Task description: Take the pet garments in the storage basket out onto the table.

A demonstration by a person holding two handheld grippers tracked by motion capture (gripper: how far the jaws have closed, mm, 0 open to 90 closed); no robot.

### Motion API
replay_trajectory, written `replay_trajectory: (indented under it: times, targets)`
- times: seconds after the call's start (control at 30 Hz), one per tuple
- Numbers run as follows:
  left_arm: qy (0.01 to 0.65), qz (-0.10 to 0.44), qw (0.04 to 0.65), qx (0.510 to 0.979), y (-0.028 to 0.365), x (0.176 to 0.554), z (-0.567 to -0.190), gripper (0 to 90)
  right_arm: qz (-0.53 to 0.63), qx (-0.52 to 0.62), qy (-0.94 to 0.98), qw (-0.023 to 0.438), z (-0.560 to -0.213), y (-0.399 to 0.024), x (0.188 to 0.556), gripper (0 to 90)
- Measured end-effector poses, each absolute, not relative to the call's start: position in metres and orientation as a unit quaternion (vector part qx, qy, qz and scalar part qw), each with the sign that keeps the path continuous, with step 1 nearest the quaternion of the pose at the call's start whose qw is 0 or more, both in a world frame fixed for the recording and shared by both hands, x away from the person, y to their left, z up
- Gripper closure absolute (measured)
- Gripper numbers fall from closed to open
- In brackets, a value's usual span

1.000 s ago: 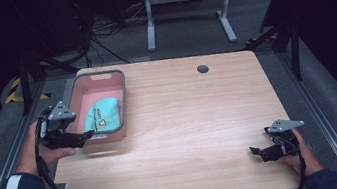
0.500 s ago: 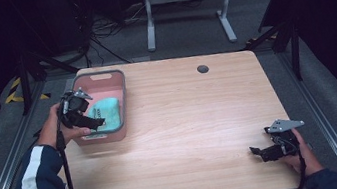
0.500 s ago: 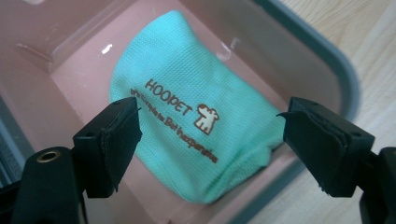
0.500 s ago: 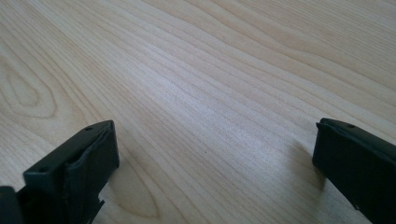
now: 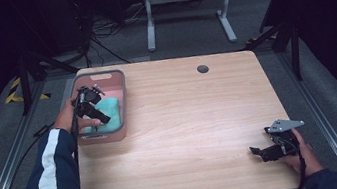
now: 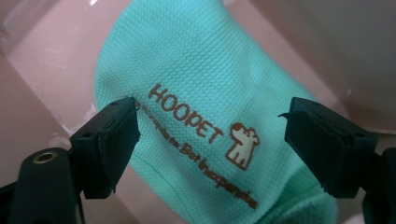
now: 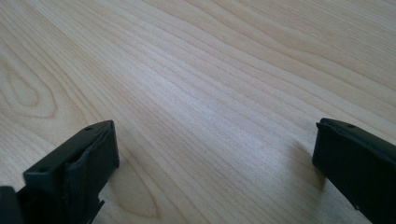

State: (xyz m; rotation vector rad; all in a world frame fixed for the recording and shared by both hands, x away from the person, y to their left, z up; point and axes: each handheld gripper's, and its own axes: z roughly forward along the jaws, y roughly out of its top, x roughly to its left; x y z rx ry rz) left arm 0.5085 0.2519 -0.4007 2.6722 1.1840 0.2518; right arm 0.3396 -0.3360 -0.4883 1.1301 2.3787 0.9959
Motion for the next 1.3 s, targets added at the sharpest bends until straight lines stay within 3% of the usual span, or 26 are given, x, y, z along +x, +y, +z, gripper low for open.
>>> replay_trajectory:
  times: [0.1,0.47,0.67,0.87,1.1,1.3]
  targets:
    - [0.406,0.080,0.086,0.906,0.247,0.516,-0.410,20.5,0.349,0.396,0.834,0.163,-0.488,-0.336,0.340,0.7]
    - [0.429,0.048,0.025,0.902,0.244,0.533,-0.432,15.2,0.349,0.396,0.834,0.162,-0.488,-0.336,0.340,0.7]
    - [0.447,0.019,0.035,0.893,0.248,0.535,-0.435,16.0,0.349,0.397,0.834,0.162,-0.488,-0.336,0.339,0.7]
    - [0.446,-0.011,0.058,0.893,0.250,0.534,-0.433,33.5,0.349,0.396,0.834,0.162,-0.488,-0.336,0.340,0.7]
    - [0.421,-0.021,0.063,0.905,0.246,0.532,-0.428,62.3,0.349,0.396,0.834,0.162,-0.488,-0.336,0.340,0.7]
    - [0.431,0.021,0.072,0.899,0.247,0.527,-0.422,70.3,0.349,0.396,0.834,0.162,-0.488,-0.336,0.340,0.7]
